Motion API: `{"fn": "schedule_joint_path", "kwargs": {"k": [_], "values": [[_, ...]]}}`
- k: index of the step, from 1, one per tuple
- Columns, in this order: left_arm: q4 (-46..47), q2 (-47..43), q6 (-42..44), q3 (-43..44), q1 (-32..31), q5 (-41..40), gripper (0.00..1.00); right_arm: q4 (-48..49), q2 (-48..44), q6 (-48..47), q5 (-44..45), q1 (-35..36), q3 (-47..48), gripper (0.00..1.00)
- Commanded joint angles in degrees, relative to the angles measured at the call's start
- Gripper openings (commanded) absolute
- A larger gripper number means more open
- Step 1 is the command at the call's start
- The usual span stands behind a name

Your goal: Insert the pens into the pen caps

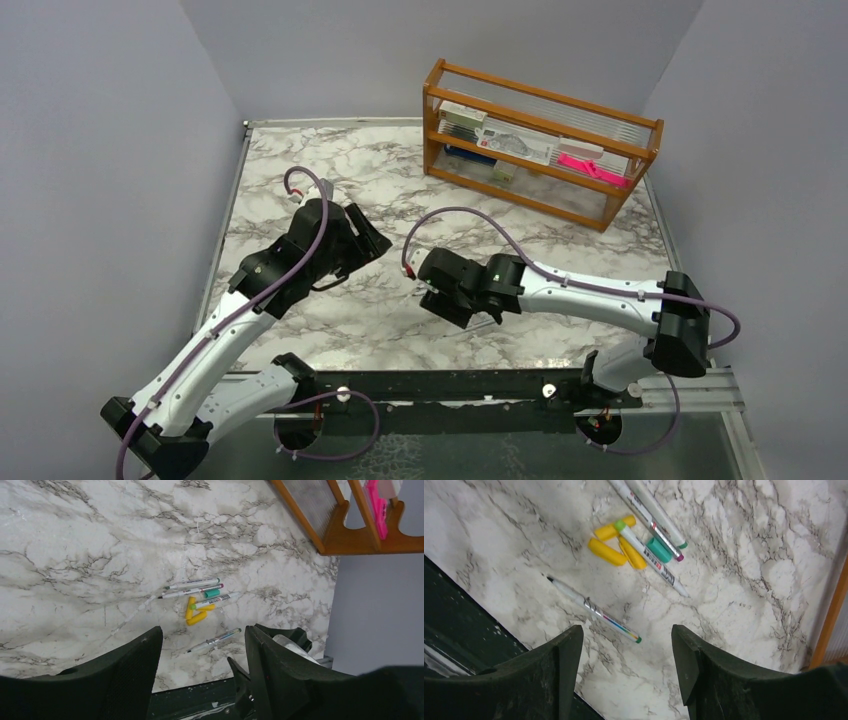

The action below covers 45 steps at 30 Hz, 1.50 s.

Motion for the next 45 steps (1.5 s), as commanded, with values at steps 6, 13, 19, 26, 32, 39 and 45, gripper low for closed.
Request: {"fn": "schedule_joint_path", "kwargs": {"k": [6,13,19,26,32,39,45], "values": [[-5.1,0.7,-3.4,1.2,-0.1,-4.9,0.63,-6.6,-3.1,-9.8,-7.5,-1.7,-6.1,0.66],[-5.1,2.1,-1.4,0.2,-0.1,-4.8,0.63,-1.5,-1.1,-12.5,-8.3,-1.8,-11.4,0.62],[-5.0,2.5,-1.6,-0.5,-0.2,-5.2,0.63,0.8,2.1,-15.1,-8.4,-3.1,-11.0,0.62],[-6.1,0.9,-2.4,-0.8,-0.2,-6.4,0.63,4.1,6.5,-16.1,-9.0,-3.5,-10.4,0.62],[-7.6,-0.3,-2.6,-0.6,-0.2,-7.6,0.63,5.2,9.7,-14.1,-8.2,-3.5,-9.9,0.55],[-8.7,-2.0,-3.2,-1.4,-0.2,-8.4,0.63,4.6,11.4,-12.5,-8.1,-3.5,-9.4,0.2],[-8.9,-3.1,-3.5,-2.0,-0.2,-8.5,0.63,3.3,10.4,-11.5,-7.8,-3.5,-8.6,0.02]]}}
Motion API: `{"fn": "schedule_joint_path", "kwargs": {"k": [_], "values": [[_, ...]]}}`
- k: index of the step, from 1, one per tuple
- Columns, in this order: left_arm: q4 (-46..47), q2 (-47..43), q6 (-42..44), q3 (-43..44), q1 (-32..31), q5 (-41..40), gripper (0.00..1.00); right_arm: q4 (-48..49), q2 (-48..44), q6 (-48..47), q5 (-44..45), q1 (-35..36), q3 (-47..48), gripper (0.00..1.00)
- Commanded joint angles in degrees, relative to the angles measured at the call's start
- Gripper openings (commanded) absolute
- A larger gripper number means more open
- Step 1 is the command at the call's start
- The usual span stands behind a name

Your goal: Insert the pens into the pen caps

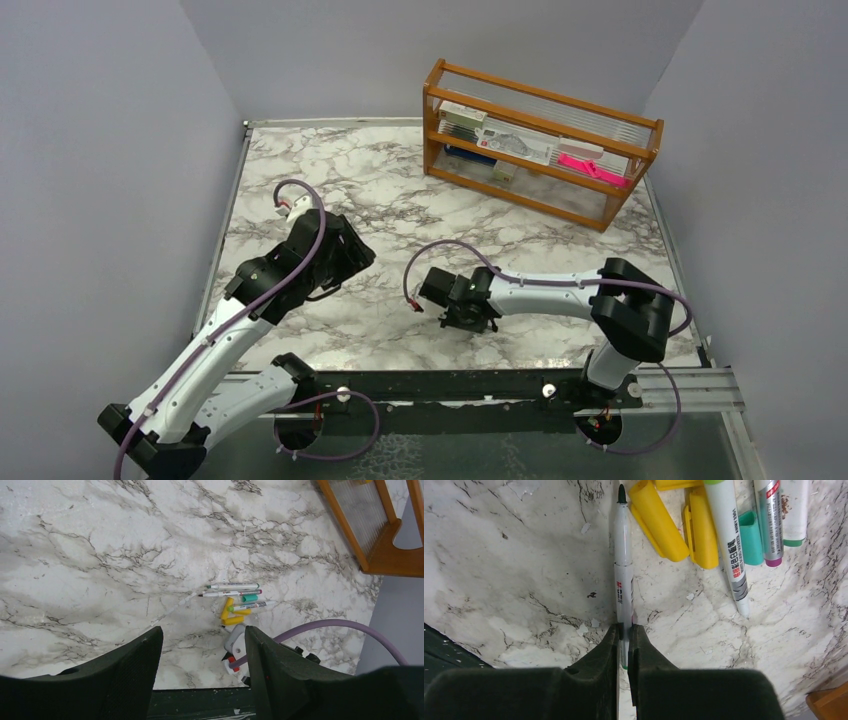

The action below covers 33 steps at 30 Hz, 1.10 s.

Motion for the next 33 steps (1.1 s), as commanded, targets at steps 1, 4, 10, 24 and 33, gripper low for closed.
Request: {"fn": "schedule_joint_path", "kwargs": {"k": [1,4,10,24,33], "values": [[-1.1,-1.4,-1.3,-0.9,-0.1,-1.6,0.63,-0.5,-1.0,1.6,0.4,-0.1,2.4,0.02],[-0.9,-1.1,-0.9,-0.5,-0.2,-1.4,0.63,-1.5,-4.5,2.6,1.0,-0.1,4.6,0.02],[5.0,0.4,4.4,1.0,-0.1,2.5,0.63,-2.7,-12.6,5.9,0.6,-0.1,9.6,0.02],[46.8,-1.6,8.5,-5.9,-0.1,24.9,0.8,15.7,-24.4,39.7,-16.7,-5.4,19.0,0.02],[53.2,1.9,10.0,-5.2,-0.2,30.0,0.79,22.3,-24.9,42.9,-22.0,-6.0,19.5,0.02]]}}
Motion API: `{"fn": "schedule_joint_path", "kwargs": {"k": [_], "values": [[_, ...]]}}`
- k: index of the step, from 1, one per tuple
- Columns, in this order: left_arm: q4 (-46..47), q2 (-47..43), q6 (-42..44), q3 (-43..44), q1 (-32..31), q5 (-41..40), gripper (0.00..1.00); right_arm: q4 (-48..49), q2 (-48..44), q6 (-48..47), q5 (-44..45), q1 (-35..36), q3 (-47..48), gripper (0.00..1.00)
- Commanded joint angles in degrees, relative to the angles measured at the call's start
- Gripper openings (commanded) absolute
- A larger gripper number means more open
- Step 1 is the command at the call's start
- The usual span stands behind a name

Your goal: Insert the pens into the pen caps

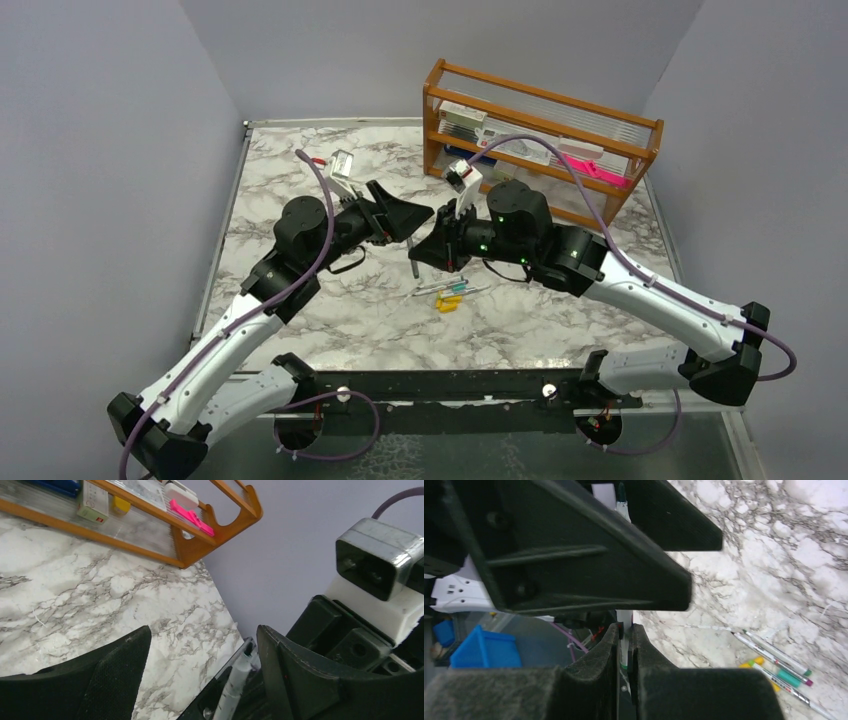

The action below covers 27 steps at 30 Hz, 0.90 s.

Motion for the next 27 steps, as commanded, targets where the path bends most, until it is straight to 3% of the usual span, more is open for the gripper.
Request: {"fn": "schedule_joint_path", "kwargs": {"k": [1,7,11,16,17,20,22,27], "values": [[5.6,1.7,1.5,0.8,-0.2,4.5,0.73,4.6,-0.3,2.9,-3.6,-0.6,1.7,0.02],[5.7,0.6,1.7,0.2,-0.2,3.2,0.39,2.9,0.2,3.8,-3.7,-3.7,2.8,0.02],[5.2,-0.2,1.9,-0.4,-0.2,2.3,0.0,3.0,0.3,4.2,-4.8,-5.9,3.2,0.02],[5.3,0.5,1.1,-0.4,-0.2,0.4,0.0,4.9,-0.2,1.3,-5.5,-6.3,2.8,0.04],[5.4,1.0,0.8,-0.1,-0.2,0.1,0.0,5.5,-0.7,0.7,-5.9,-6.3,2.4,0.1],[6.1,3.0,0.5,1.3,-0.2,0.4,0.0,6.4,-2.0,-0.4,-6.9,-6.3,1.1,0.44],[7.1,4.0,0.3,2.0,-0.3,0.4,0.0,6.1,-2.3,-1.1,-7.6,-6.3,0.8,0.59],[9.2,6.0,-0.2,3.5,-0.2,0.4,0.0,5.1,-2.3,-1.8,-7.9,-6.3,0.0,0.62]]}}
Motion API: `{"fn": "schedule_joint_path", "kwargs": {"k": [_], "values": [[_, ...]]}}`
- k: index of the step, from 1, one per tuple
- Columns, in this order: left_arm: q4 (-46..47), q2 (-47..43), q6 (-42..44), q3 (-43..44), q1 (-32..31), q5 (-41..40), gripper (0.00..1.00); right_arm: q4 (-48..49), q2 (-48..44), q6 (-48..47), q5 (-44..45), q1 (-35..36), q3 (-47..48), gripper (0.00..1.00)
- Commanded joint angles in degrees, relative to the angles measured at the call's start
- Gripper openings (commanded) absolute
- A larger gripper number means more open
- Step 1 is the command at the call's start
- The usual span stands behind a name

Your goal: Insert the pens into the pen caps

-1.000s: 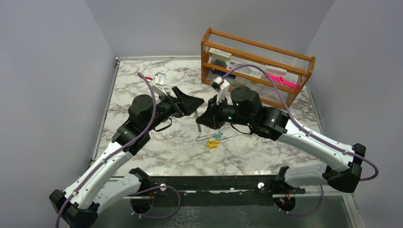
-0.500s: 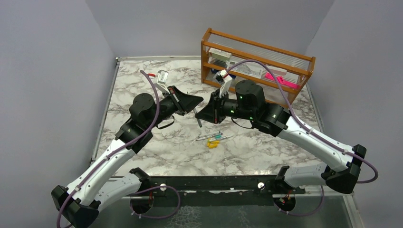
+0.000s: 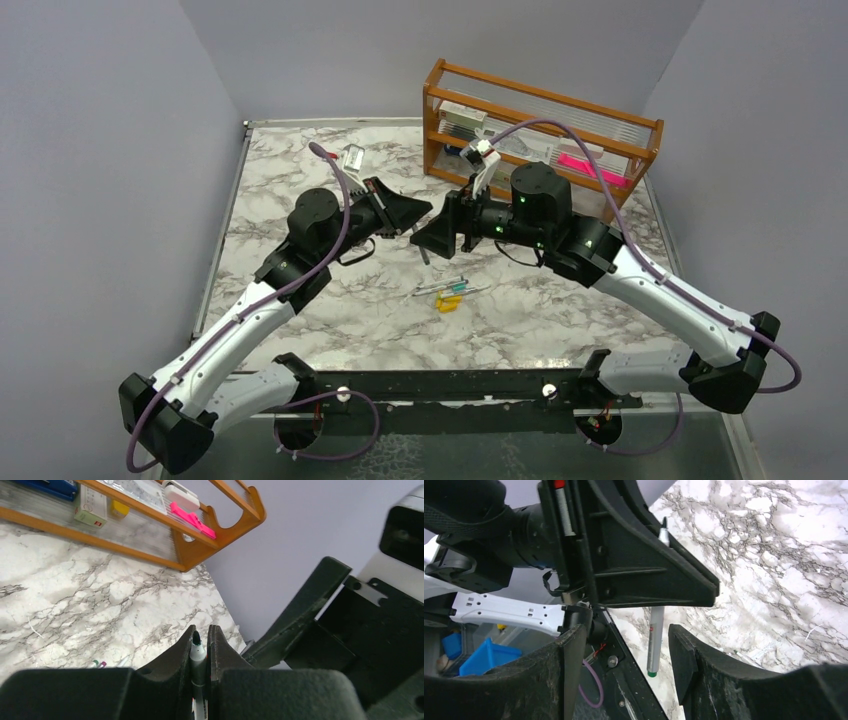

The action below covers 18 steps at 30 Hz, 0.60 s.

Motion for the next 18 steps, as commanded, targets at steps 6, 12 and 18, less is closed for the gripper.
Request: {"fn": "schedule_joint_path", "kwargs": {"k": [6,12,18], "values": [[6.4,2.4,-2.2,4.9,-0.2,-0.6,0.0,0.3,-0.7,-2.3,-0.3,0.0,-2.6,0.6],[6.8,2.9,-2.5,5.7,-0.2,-0.5,0.0,1.0,-0.3,-1.8,-0.4,0.0,-3.5,0.47],[7.1,2.8,-2.9,5.5,-0.2,0.3,0.0,3.6,-0.9,0.2,0.2,0.0,-4.1,0.02]]}}
